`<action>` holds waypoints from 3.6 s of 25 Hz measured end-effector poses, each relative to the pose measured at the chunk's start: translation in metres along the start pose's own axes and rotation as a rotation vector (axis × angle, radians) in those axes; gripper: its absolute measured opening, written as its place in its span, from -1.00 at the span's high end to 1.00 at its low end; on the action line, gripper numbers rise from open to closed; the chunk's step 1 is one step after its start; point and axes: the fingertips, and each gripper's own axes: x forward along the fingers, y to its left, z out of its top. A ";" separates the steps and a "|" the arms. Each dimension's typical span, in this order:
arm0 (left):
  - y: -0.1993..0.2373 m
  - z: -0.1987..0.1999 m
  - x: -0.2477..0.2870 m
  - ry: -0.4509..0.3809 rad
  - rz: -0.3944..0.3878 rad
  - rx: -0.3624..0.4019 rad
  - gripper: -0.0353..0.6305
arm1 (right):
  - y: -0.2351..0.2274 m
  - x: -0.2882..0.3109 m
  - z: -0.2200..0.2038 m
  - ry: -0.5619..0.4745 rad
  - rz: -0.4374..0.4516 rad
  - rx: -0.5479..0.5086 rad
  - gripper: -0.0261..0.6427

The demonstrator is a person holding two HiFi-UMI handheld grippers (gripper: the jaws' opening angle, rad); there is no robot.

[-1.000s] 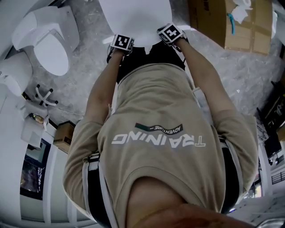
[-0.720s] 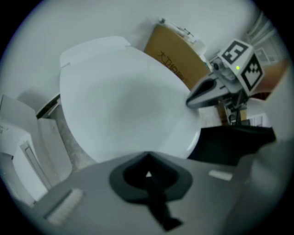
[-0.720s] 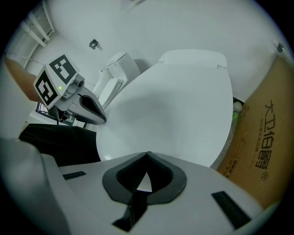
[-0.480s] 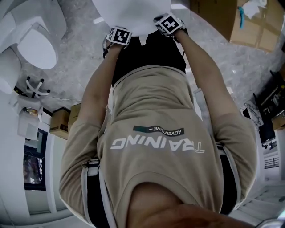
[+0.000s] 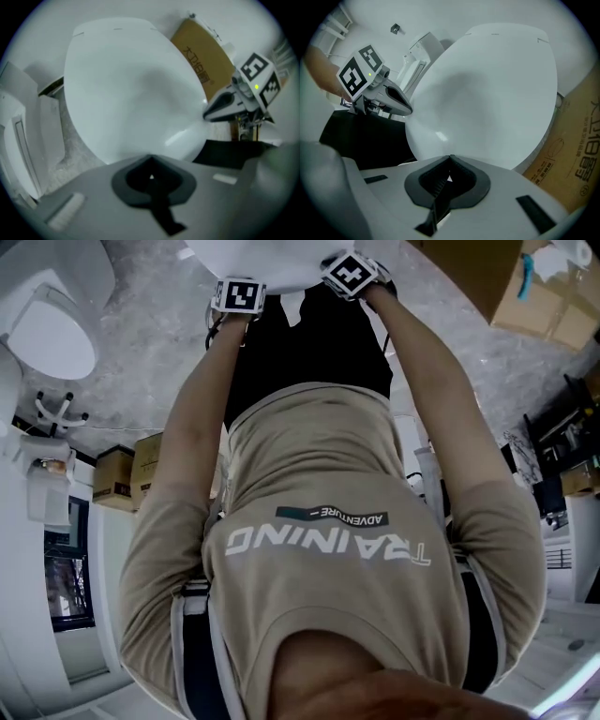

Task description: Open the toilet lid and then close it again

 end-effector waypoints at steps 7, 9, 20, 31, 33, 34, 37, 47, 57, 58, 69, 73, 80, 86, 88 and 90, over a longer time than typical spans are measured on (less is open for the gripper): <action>0.014 0.006 0.021 -0.018 0.020 -0.069 0.88 | -0.007 0.021 -0.009 0.044 0.029 0.075 0.89; 0.017 0.005 0.025 -0.026 0.044 -0.094 0.88 | -0.008 0.027 -0.006 0.034 0.033 0.124 0.89; 0.023 0.008 0.041 -0.100 0.137 -0.158 0.88 | -0.009 0.042 0.000 -0.011 -0.039 0.205 0.89; 0.020 0.007 0.043 -0.072 0.131 -0.123 0.88 | -0.021 0.041 0.000 0.039 -0.061 0.029 0.89; 0.021 0.009 0.043 -0.070 0.130 -0.119 0.88 | -0.021 0.040 0.000 0.049 -0.056 0.037 0.89; 0.022 0.009 0.043 -0.066 0.126 -0.118 0.88 | -0.021 0.040 0.000 0.054 -0.056 0.043 0.89; 0.021 0.008 0.043 -0.052 0.108 -0.123 0.88 | -0.020 0.039 0.000 0.060 -0.065 0.066 0.89; 0.017 0.037 0.007 -0.124 0.082 -0.093 0.88 | -0.014 0.007 0.017 0.004 -0.099 0.076 0.89; 0.002 0.095 -0.115 -0.377 0.098 0.032 0.88 | -0.011 -0.106 0.080 -0.244 -0.201 0.039 0.89; 0.005 0.099 -0.129 -0.393 0.112 0.040 0.88 | -0.012 -0.122 0.090 -0.283 -0.221 0.037 0.89; -0.021 0.154 -0.296 -0.751 0.115 0.122 0.88 | 0.031 -0.272 0.155 -0.666 -0.311 0.008 0.89; -0.048 0.174 -0.363 -0.903 0.096 0.150 0.88 | 0.047 -0.327 0.168 -0.788 -0.325 -0.003 0.89; -0.078 0.202 -0.480 -1.153 0.120 0.248 0.88 | 0.075 -0.438 0.207 -1.033 -0.354 -0.085 0.89; -0.099 0.220 -0.588 -1.366 0.201 0.372 0.88 | 0.114 -0.540 0.246 -1.234 -0.395 -0.237 0.89; -0.107 0.222 -0.614 -1.422 0.247 0.423 0.88 | 0.130 -0.570 0.257 -1.291 -0.415 -0.298 0.89; -0.115 0.220 -0.635 -1.468 0.294 0.470 0.88 | 0.147 -0.597 0.265 -1.347 -0.436 -0.356 0.89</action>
